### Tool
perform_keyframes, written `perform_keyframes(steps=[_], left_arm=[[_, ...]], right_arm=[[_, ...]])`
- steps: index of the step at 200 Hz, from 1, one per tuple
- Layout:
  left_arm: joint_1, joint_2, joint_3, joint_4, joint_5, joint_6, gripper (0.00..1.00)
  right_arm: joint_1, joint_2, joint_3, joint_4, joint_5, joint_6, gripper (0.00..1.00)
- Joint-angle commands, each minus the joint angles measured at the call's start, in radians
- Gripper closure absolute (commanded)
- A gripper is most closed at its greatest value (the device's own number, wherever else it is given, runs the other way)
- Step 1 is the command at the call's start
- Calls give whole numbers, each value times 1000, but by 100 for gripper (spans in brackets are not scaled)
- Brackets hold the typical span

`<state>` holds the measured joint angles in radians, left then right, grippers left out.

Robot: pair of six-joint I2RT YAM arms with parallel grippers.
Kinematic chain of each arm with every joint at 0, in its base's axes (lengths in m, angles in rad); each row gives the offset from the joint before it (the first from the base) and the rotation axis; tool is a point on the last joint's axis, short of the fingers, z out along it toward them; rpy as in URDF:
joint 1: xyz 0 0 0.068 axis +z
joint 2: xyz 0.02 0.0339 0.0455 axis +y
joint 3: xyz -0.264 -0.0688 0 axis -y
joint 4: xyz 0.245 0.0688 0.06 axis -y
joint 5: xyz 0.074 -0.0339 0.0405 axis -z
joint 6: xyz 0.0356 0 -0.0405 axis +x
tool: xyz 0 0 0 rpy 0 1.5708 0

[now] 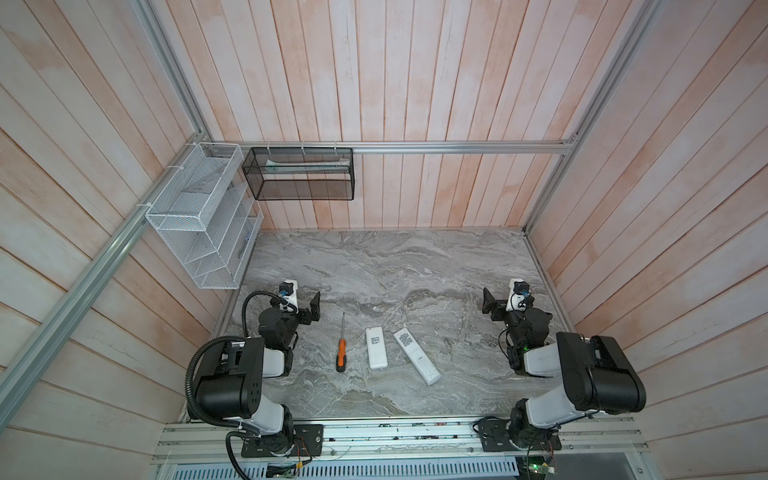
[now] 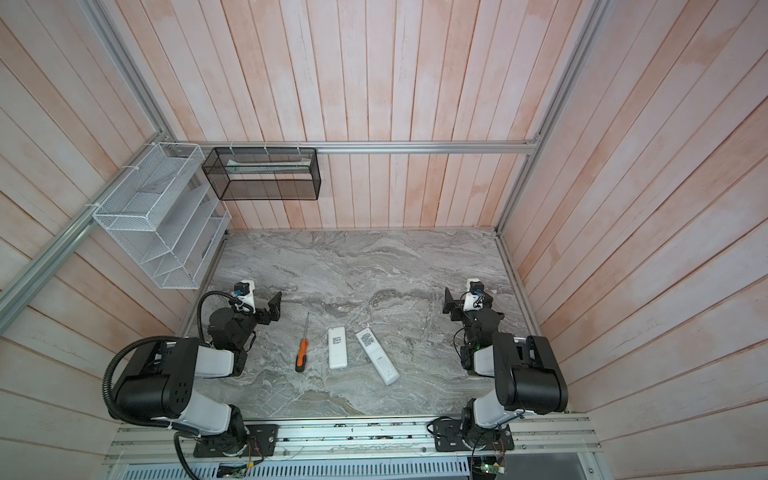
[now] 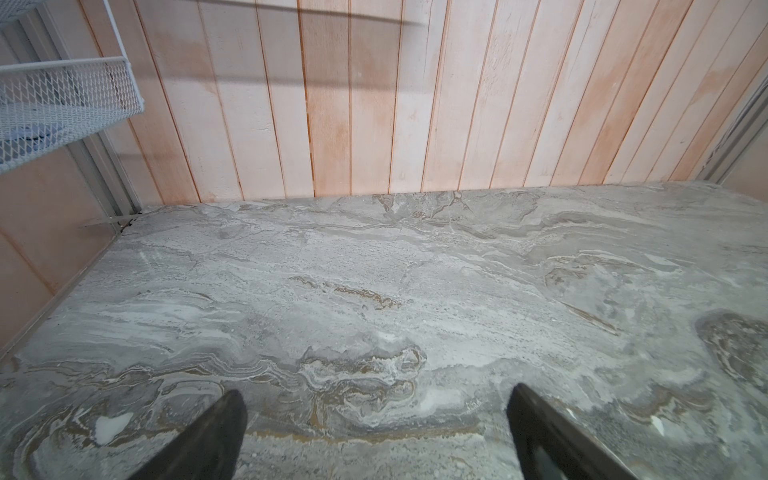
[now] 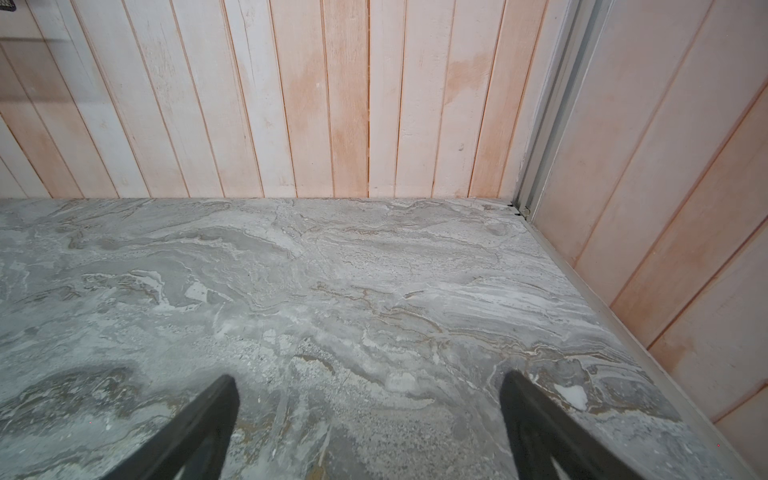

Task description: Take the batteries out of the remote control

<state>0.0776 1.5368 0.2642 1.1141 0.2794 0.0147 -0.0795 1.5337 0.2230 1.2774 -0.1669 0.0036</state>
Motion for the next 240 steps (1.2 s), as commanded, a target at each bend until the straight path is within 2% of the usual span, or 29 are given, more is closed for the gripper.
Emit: perform_keyframes(steps=[1, 75, 85, 99, 118, 132, 146, 159, 167, 181, 192, 205, 215, 227, 240], left_arm=[[3, 5, 17, 9, -4, -4, 0], [3, 5, 18, 6, -4, -4, 0], [3, 4, 16, 9, -7, -4, 0], [4, -6, 20, 5, -18, -11, 0], [4, -89, 91, -207, -89, -34, 0], [2, -151, 186, -423, -174, -82, 0], [2, -188, 303, -683, -297, -244, 0], [5, -192, 439, -957, -357, -369, 0], [9, -184, 515, -1084, -317, -366, 0], [8, -158, 611, -1236, -187, -271, 0], [8, -144, 642, -1288, -180, -329, 0], [20, -133, 645, -1314, -159, -468, 0], [43, -98, 687, -1393, -72, -562, 0], [50, -26, 747, -1465, 58, -610, 0], [19, 15, 754, -1420, 183, -648, 0]], right_arm=[[-5, 0, 1, -6, -15, -1, 2], [-28, -4, 4, -15, -53, 16, 2], [-28, -20, 13, -40, -25, 36, 2], [-28, -88, 62, -172, 54, 72, 2], [-28, -175, 156, -406, 127, 106, 2], [-27, -225, 216, -522, 210, 271, 2], [-32, -261, 306, -712, 229, 442, 2], [-45, -251, 408, -899, 202, 558, 2], [-52, -225, 459, -971, 150, 584, 2], [-53, -172, 528, -1044, 88, 636, 2], [-53, -140, 567, -1066, 52, 680, 2], [-53, -97, 625, -1106, -21, 719, 3], [-49, -38, 708, -1181, -113, 707, 4], [-24, 41, 815, -1286, -213, 670, 9], [24, 119, 928, -1439, -255, 608, 11]])
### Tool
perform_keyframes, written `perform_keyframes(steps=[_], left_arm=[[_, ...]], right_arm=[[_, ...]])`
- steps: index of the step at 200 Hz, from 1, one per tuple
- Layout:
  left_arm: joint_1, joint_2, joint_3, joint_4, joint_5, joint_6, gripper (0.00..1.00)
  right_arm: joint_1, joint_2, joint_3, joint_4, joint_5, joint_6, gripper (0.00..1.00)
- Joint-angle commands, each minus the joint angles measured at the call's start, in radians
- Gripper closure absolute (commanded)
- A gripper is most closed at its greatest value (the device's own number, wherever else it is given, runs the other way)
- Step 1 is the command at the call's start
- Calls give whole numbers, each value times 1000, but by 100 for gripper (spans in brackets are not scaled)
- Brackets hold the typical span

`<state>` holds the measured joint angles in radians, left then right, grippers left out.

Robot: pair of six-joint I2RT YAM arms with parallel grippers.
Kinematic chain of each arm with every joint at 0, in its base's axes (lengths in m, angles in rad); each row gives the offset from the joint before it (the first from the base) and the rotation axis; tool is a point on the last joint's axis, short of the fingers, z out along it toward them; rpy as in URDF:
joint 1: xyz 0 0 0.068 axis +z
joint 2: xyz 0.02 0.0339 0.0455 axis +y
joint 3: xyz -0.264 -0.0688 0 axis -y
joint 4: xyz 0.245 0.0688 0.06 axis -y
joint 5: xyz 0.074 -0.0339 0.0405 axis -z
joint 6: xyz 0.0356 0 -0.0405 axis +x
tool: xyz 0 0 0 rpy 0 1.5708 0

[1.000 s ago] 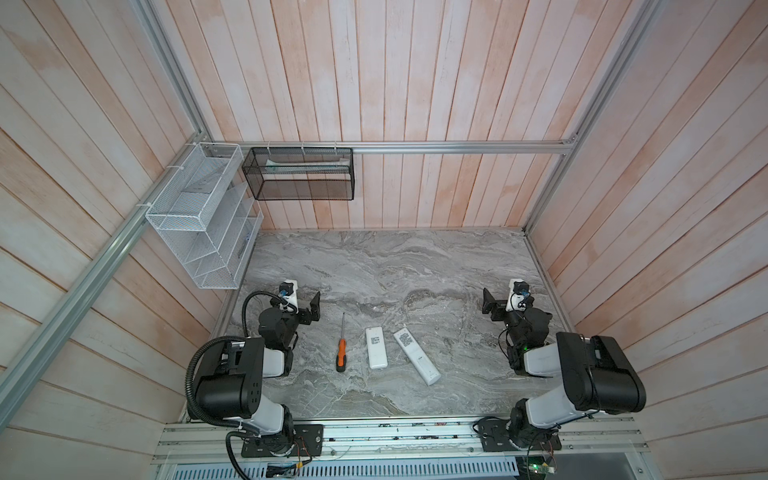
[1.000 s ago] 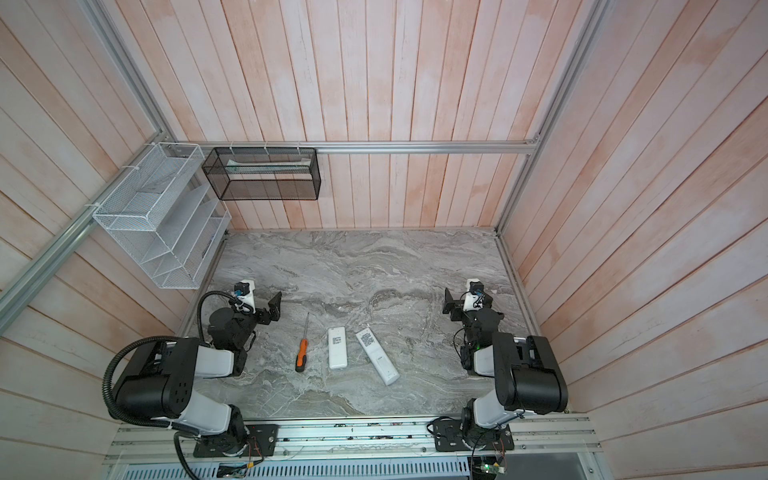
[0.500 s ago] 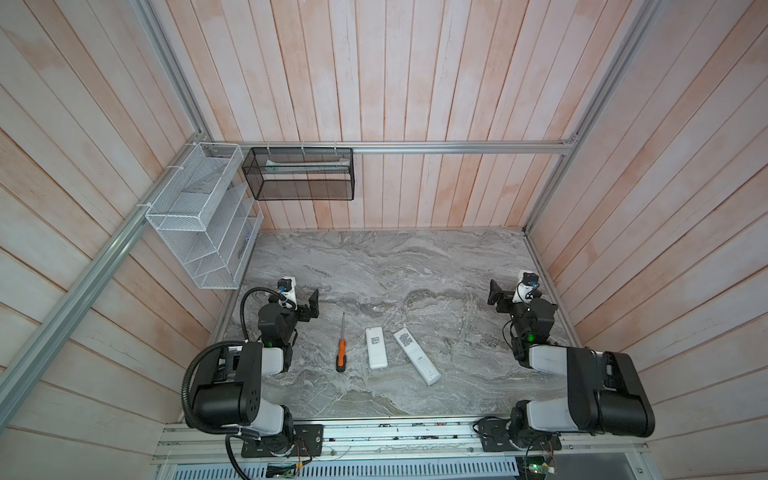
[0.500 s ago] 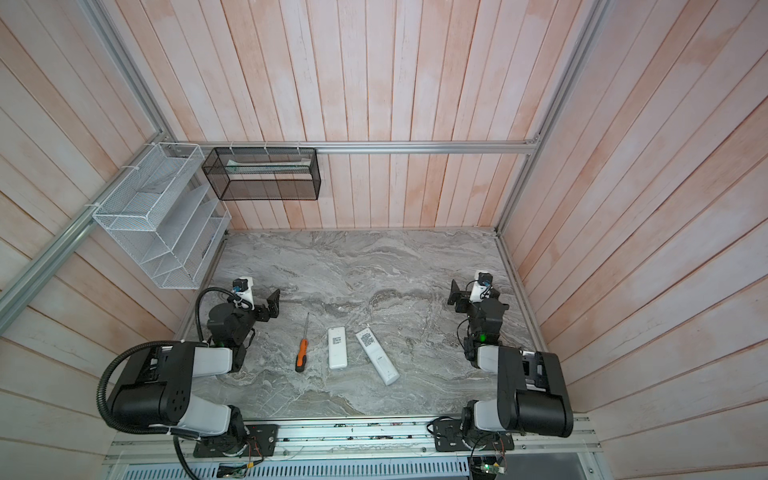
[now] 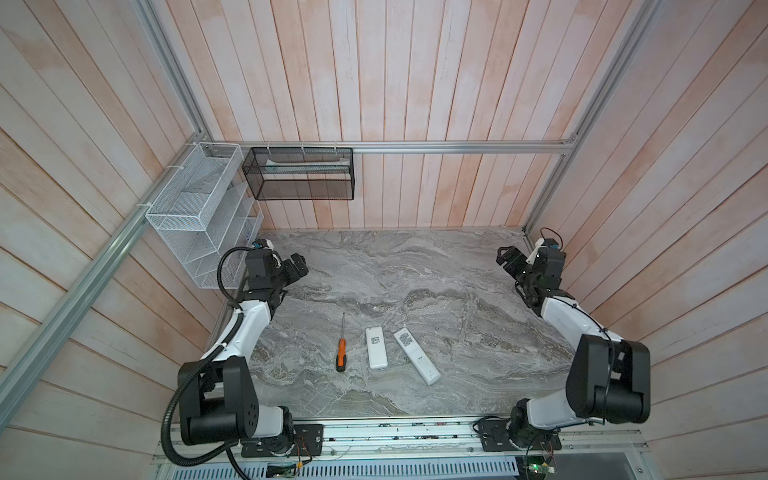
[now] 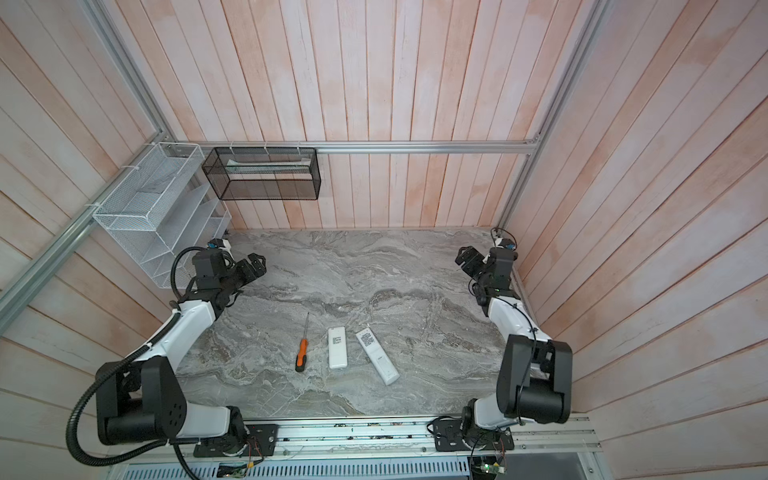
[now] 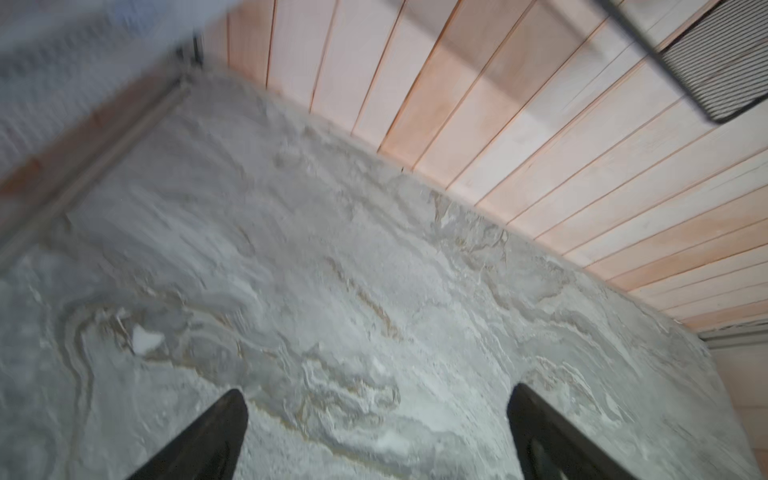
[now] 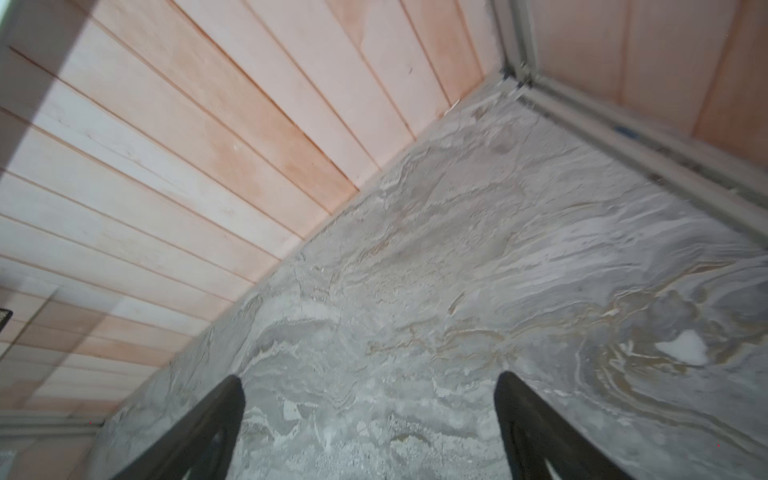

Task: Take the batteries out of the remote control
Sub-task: 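Reach the right gripper down to the long white remote while the left arm rises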

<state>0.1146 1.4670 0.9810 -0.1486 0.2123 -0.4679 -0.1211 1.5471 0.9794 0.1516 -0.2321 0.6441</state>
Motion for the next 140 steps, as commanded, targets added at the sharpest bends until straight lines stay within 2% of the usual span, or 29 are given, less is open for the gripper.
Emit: perform_keyframes(steps=[1, 33, 60, 75, 98, 140], left_arm=[[-22, 84, 37, -149, 255, -169, 0], [-171, 85, 21, -11, 288, -248, 0], [-276, 82, -20, 148, 263, -286, 0], [-326, 44, -82, 285, 221, -271, 0], [-366, -9, -176, 440, 197, -234, 0], [-372, -8, -151, 331, 219, -222, 0]], right_arm=[[69, 113, 184, -327, -194, -41, 12], [215, 283, 384, -680, -289, -232, 16], [357, 350, 451, -871, -237, -384, 16], [424, 343, 429, -902, -196, -411, 16], [505, 316, 354, -902, -244, -423, 16], [689, 289, 269, -932, -180, -494, 15]])
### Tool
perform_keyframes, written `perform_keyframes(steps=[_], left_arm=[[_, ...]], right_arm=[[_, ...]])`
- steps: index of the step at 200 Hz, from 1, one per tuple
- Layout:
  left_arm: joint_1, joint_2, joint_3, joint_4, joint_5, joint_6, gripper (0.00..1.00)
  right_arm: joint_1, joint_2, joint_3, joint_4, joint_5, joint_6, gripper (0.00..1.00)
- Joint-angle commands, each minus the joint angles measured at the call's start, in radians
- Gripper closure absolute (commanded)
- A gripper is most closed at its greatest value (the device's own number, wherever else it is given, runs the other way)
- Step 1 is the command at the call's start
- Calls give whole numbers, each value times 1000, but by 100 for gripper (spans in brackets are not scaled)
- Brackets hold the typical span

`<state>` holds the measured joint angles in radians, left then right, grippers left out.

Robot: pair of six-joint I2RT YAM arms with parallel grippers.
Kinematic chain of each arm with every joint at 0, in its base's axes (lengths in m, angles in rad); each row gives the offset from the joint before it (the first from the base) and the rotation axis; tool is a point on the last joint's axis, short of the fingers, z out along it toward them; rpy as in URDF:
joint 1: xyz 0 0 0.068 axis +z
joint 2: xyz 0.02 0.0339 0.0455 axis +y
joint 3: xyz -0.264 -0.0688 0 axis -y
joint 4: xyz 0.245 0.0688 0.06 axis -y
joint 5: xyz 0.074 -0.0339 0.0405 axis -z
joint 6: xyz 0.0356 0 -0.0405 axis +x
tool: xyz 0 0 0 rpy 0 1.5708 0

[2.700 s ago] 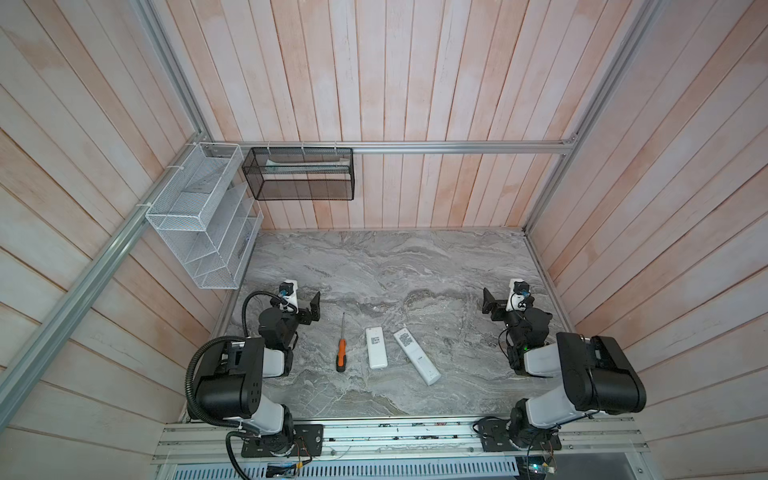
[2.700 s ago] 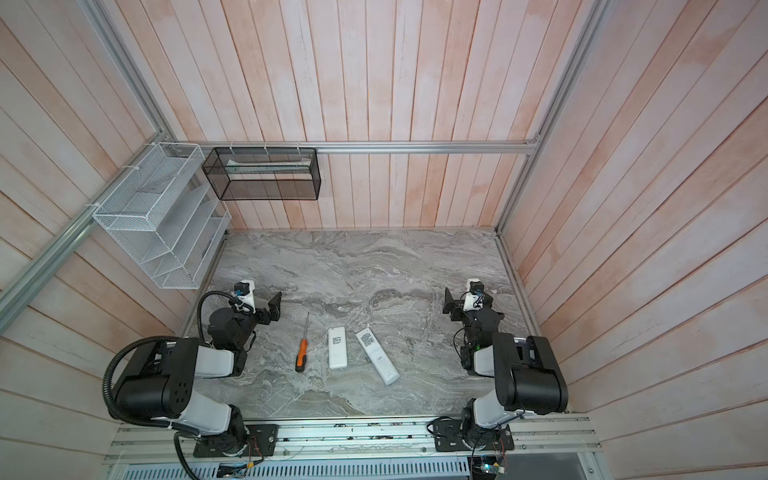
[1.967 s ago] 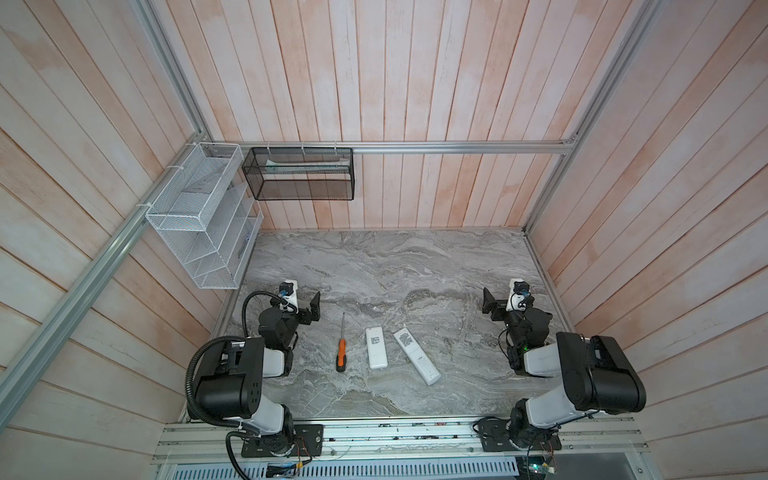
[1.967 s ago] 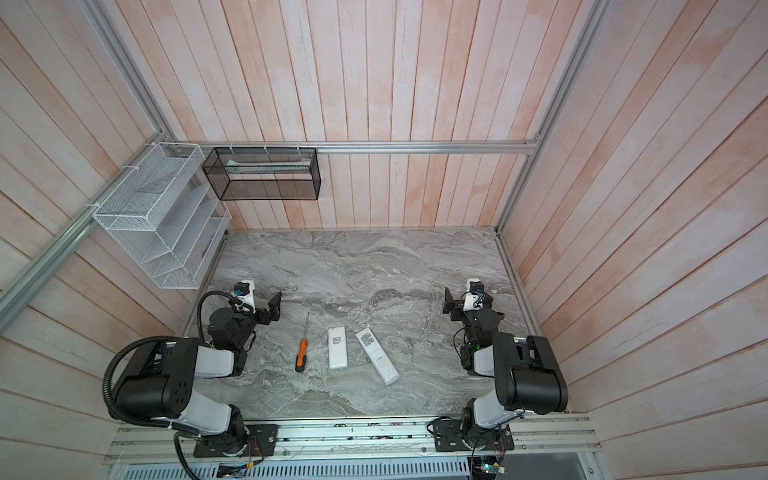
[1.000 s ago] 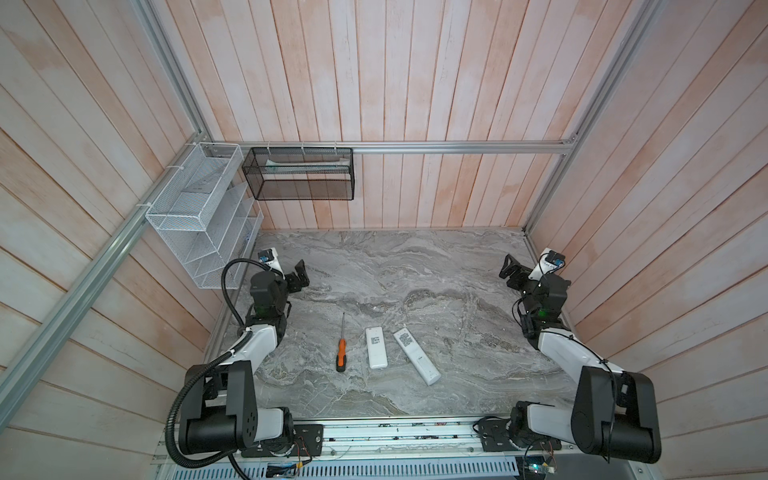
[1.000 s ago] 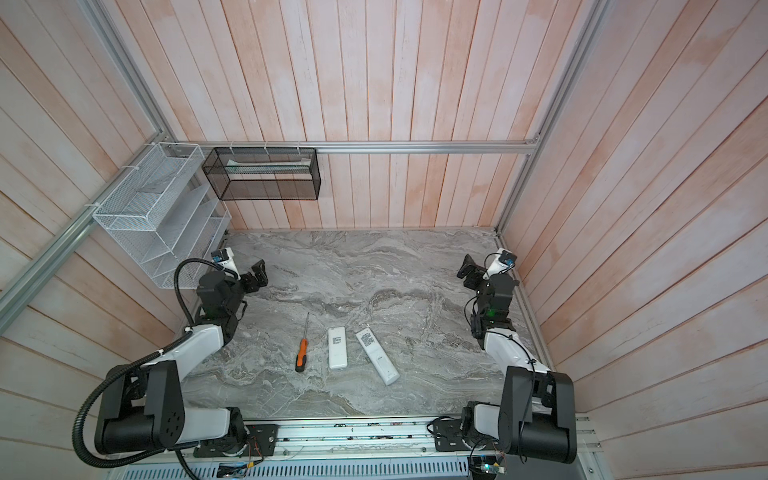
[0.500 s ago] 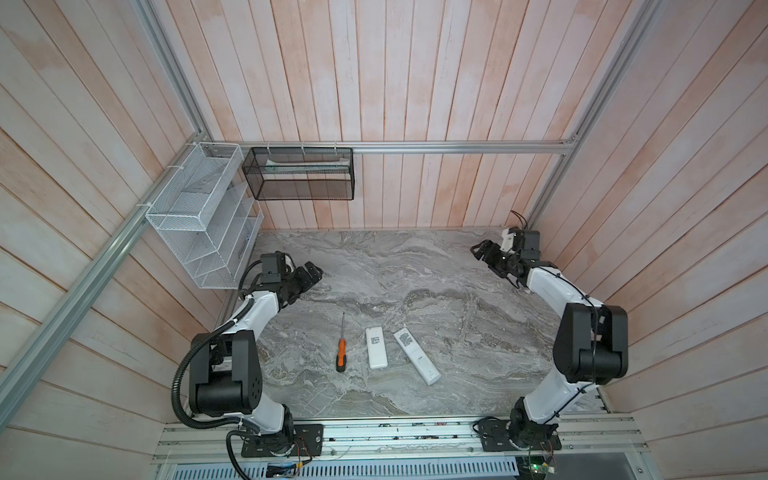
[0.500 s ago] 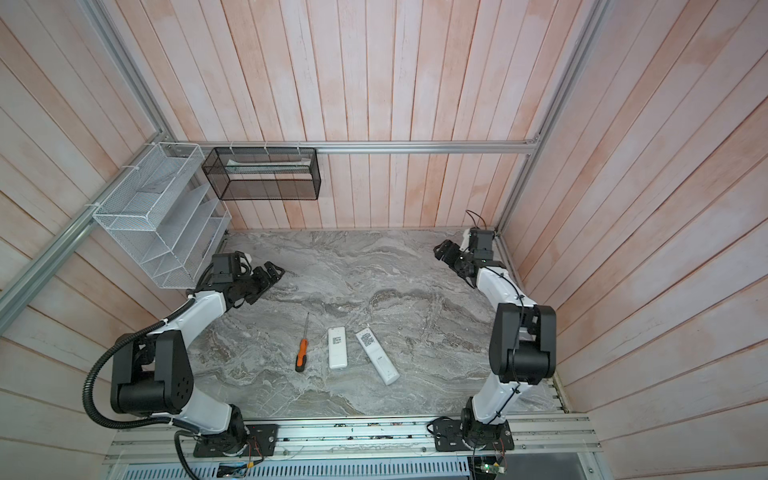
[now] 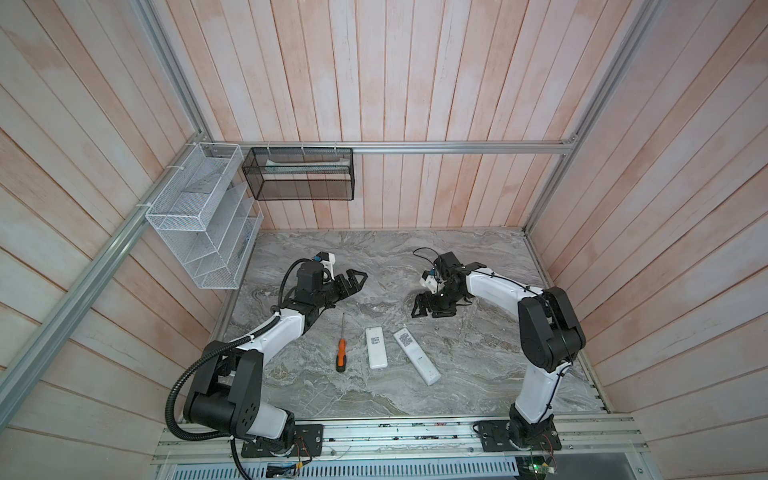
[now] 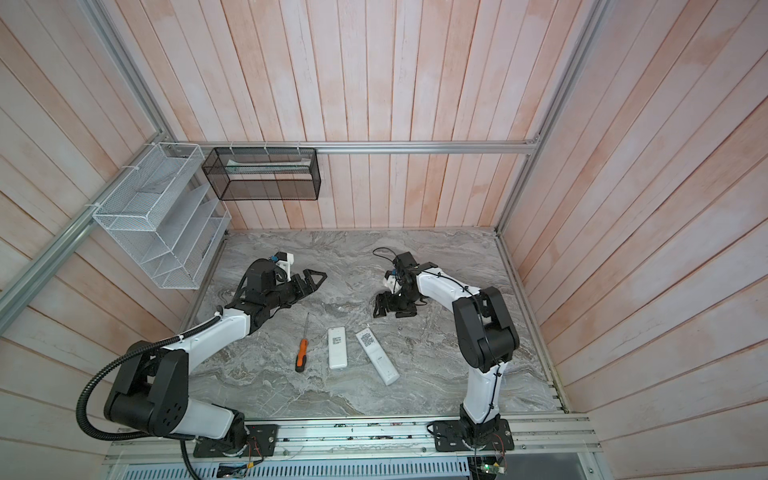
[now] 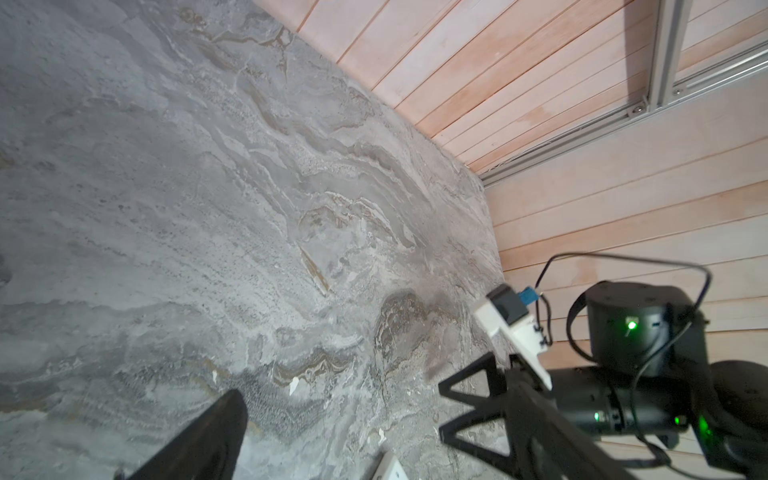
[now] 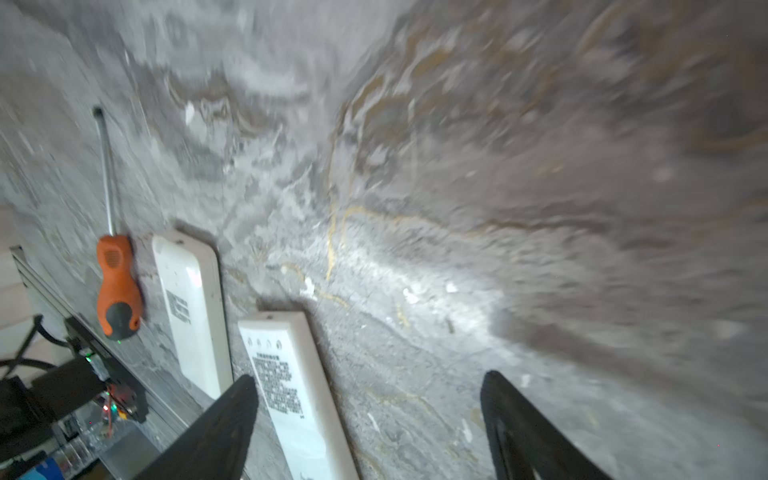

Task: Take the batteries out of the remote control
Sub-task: 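Reach the right gripper down to the long white remote while the left arm rises, then close the right gripper on the long white remote and lift it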

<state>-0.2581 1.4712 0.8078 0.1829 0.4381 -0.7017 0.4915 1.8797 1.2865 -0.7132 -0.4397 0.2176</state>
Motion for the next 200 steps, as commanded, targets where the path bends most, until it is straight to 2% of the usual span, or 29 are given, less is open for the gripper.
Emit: perform_keyframes(steps=[1, 33, 62, 114, 169, 200], left_arm=[[0, -12, 22, -3, -7, 11, 0], [4, -41, 25, -71, -48, -23, 0], [9, -51, 43, -162, -49, -6, 0], [13, -119, -4, -224, -76, -10, 0], [23, -192, -34, -292, -107, -5, 0], [28, -237, -37, -340, -126, -9, 0]], right_arm=[[79, -44, -40, -68, 29, -69, 15], [118, -60, -63, -67, 35, -80, 16], [161, -40, -51, -78, 52, -87, 17], [257, -1, -40, -110, 179, -60, 19], [304, -5, -109, -93, 293, 24, 27], [328, -11, -156, -61, 310, 39, 32]])
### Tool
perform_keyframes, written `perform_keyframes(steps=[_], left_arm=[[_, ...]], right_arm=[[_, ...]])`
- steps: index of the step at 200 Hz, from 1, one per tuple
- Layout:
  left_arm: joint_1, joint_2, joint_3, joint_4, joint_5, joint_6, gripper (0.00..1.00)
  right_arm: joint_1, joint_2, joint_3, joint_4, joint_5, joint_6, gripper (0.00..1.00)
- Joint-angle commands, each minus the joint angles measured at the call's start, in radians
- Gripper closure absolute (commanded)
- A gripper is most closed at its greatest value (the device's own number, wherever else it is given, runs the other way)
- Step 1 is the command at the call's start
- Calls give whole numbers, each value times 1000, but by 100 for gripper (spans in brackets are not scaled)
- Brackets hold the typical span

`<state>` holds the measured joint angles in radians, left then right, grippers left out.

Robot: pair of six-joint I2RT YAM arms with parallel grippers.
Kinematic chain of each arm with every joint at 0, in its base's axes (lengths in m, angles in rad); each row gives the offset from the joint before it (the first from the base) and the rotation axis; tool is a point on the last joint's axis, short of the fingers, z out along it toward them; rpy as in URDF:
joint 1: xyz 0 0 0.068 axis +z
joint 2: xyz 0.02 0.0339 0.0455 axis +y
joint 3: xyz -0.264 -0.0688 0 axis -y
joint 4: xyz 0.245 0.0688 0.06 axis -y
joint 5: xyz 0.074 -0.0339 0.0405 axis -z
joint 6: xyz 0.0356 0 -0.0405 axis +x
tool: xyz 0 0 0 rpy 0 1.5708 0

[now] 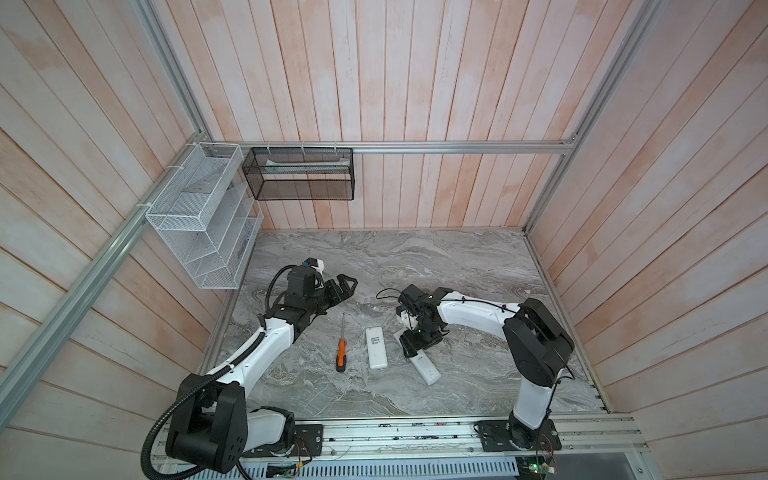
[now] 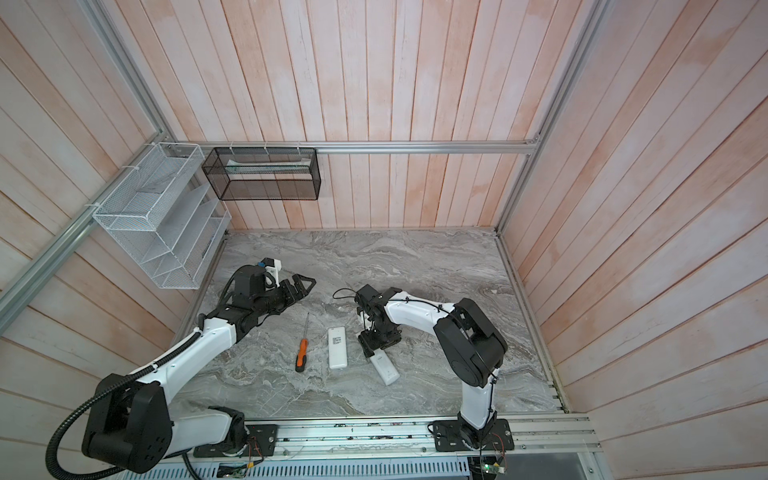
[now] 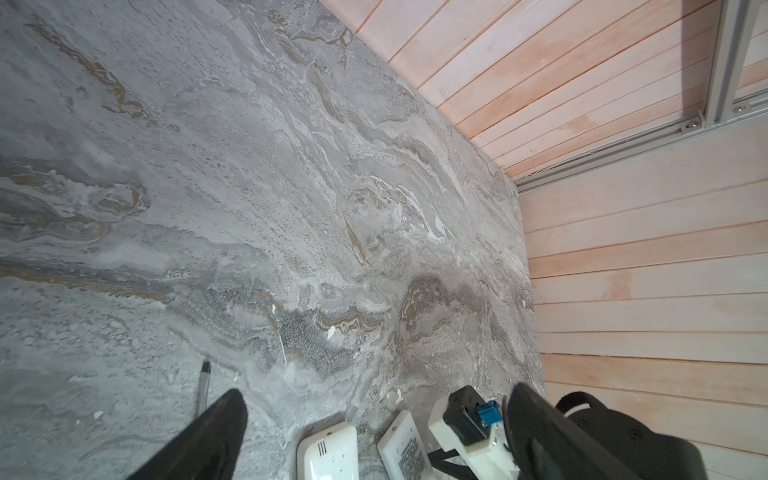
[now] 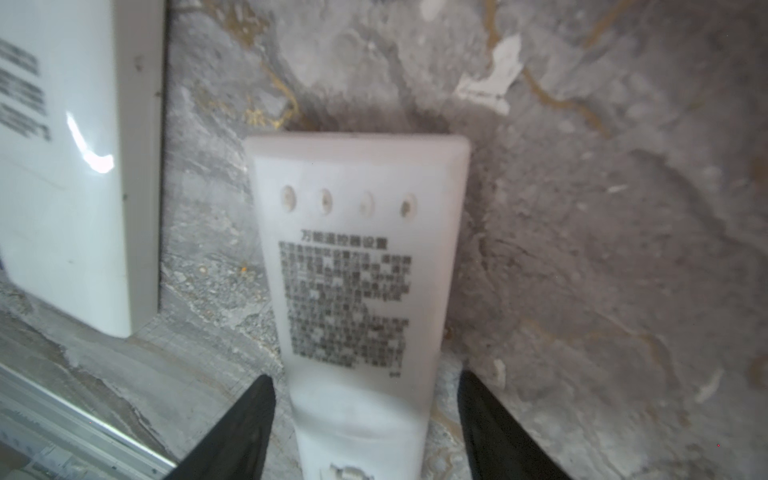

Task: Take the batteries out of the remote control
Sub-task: 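Close the right gripper on the long white remote and lift it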

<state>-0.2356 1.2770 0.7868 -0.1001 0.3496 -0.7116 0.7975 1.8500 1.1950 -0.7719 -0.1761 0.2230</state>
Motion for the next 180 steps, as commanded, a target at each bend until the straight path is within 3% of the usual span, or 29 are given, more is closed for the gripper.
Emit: perform_keyframes(steps=[1, 109, 139, 180], left_arm=[[6, -46, -15, -59, -38, 1, 0], [7, -286, -136, -169, -146, -115, 0], [-4, -279, -140, -159, -136, -155, 0], [-32, -219, -109, -166, -126, -144, 0]], right_arm=[[23, 19, -66, 0, 48, 34, 32], [112, -32, -164, 2, 63, 15, 39], [117, -45, -179, 0, 72, 10, 40], [94, -44, -186, 24, 96, -3, 51]])
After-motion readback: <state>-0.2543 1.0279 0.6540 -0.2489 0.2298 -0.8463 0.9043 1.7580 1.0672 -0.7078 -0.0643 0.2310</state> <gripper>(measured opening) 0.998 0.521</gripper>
